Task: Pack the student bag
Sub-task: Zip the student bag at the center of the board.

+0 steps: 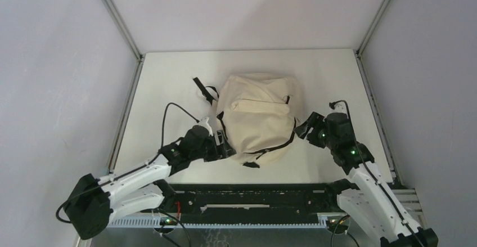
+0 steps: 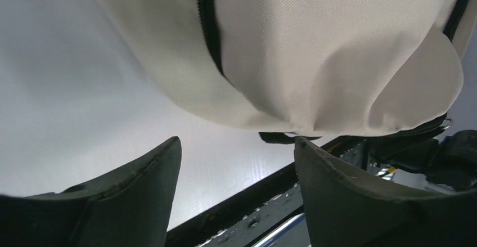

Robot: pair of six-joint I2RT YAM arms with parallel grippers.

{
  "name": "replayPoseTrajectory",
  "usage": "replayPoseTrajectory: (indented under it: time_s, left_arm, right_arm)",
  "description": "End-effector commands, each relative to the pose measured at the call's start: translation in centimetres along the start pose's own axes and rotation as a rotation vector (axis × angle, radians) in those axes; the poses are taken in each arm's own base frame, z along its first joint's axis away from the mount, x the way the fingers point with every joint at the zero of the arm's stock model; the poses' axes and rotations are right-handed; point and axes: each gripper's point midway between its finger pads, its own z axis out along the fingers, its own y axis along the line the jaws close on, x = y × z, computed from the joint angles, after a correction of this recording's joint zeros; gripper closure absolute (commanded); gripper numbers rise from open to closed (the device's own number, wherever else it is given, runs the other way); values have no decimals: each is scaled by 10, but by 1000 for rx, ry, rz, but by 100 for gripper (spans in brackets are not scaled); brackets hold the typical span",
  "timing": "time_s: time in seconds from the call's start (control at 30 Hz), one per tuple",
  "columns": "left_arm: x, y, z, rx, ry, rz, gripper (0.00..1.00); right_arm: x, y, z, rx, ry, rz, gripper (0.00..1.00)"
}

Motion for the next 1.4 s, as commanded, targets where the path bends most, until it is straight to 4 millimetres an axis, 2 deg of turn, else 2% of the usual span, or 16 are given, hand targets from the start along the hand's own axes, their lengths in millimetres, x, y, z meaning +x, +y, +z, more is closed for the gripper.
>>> replayPoseTrajectory:
  time_s: [0.0, 0.1, 0.2, 0.27, 0.3, 0.37, 0.4, 0.43, 0.57, 0.63, 0.73, 0.93, 1.13, 1.27, 1.37]
  left_arm:
    - [-13, -43, 13, 202, -24, -74, 24]
    - [-18, -53, 26, 245, -11, -103, 25]
    - [-30, -67, 32, 283, -8, -131, 37]
    - [-41, -78, 30, 310, -30, -127, 54]
    - [-47, -83, 27, 319, -45, -116, 68]
    - [-62, -90, 20, 309, -90, -87, 89]
    - [-67, -92, 15, 300, -105, -72, 98]
    - [-76, -94, 10, 286, -131, -58, 100]
    - [-101, -110, -12, 280, -207, -7, 100]
    - [-110, -113, -15, 268, -225, 12, 100]
    - [-118, -111, -3, 251, -206, 22, 100]
    - [-123, -112, 24, 251, -115, 25, 100]
    - [-136, -118, 30, 241, -100, 32, 99]
    - [-142, -117, 29, 234, -98, 33, 90]
    - [-143, -114, 30, 224, -89, 31, 88]
  right_arm:
    - [-33, 25, -22, -100, -162, -137, 29]
    - [-39, 42, -36, -181, -226, -203, 29]
    - [-42, 57, -46, -239, -268, -231, 28]
    - [-40, 62, -48, -263, -270, -238, 27]
    - [-38, 65, -49, -275, -266, -245, 27]
    - [-34, 72, -50, -303, -256, -266, 27]
    - [-31, 76, -51, -324, -246, -285, 27]
    - [-28, 82, -52, -347, -239, -307, 28]
    - [-11, 104, -51, -421, -217, -427, 32]
    - [-4, 114, -48, -439, -218, -495, 33]
    - [14, 134, -43, -476, -201, -632, 34]
    - [20, 162, -34, -432, -222, -828, 30]
    - [23, 192, -17, -425, -256, -908, 24]
    - [30, 201, 4, -381, -242, -979, 23]
    - [30, 203, 18, -337, -249, -985, 27]
